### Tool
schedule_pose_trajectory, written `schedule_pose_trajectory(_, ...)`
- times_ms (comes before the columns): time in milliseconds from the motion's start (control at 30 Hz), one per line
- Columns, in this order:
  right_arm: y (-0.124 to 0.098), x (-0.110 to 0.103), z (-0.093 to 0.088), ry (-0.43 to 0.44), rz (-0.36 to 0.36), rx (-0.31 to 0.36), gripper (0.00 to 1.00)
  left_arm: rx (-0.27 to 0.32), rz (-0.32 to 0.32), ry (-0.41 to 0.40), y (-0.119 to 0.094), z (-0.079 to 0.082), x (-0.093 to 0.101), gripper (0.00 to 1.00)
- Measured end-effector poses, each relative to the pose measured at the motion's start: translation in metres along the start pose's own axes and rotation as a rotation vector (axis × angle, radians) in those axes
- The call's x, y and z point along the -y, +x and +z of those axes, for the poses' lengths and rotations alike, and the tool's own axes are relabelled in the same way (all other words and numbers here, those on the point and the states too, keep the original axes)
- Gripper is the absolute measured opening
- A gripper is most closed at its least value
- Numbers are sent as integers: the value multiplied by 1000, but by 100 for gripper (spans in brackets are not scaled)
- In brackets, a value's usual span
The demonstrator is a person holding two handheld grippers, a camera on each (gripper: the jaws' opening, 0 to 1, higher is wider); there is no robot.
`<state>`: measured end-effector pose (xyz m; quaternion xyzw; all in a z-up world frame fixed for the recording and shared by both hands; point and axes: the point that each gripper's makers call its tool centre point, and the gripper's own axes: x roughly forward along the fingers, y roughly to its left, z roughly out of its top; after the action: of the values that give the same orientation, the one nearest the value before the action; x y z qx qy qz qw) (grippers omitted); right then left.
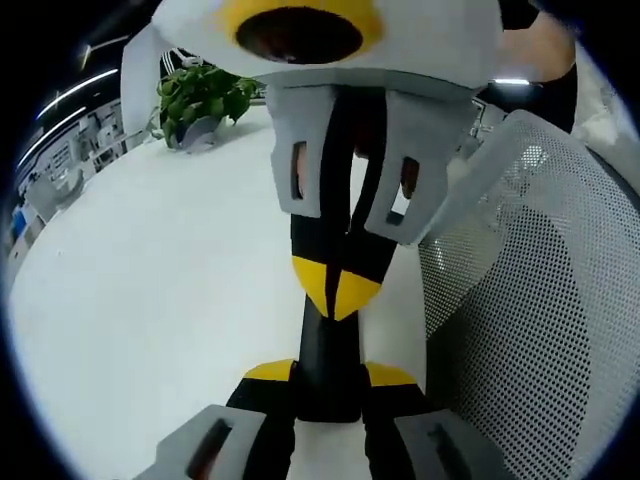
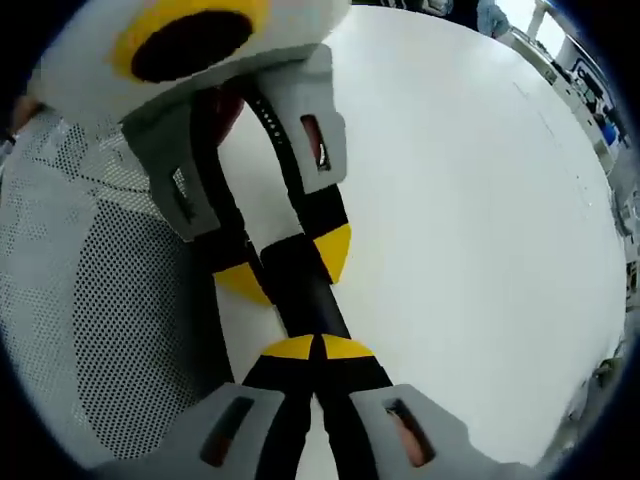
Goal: Press the specified remote control buttons in sequence, fully releasing each button before pressing the next.
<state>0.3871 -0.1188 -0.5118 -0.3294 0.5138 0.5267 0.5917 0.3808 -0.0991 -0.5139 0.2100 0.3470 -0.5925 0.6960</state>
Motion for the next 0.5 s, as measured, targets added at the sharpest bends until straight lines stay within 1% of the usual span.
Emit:
schedule_pose_trajectory(67, 0, 2, 0, -44, 3, 8, 0, 0, 0, 1, 0, 0, 0, 24)
schedule_pose_trajectory(100, 0, 2, 0, -41, 11, 5, 0, 0, 1, 3, 0, 0, 0, 25)
schedule_pose_trajectory(133, -1, 2, 0, -28, 23, 4, 0, 0, 1, 4, 0, 0, 0, 25)
schedule_pose_trajectory(200, -1, 1, -1, 41, 41, -5, 0, 5, 1, 4, 0, 0, 0, 25)
schedule_pose_trajectory(333, 0, 0, 0, 15, 32, -18, 0, 3, 1, 5, 0, 0, 0, 24)
schedule_pose_trajectory(400, 1, 2, 1, -49, 14, -15, 0, 3, 0, 5, 0, 0, 0, 24)
schedule_pose_trajectory(500, 0, 1, 0, -33, 20, -16, 0, 3, 0, 5, 0, 0, 0, 24)
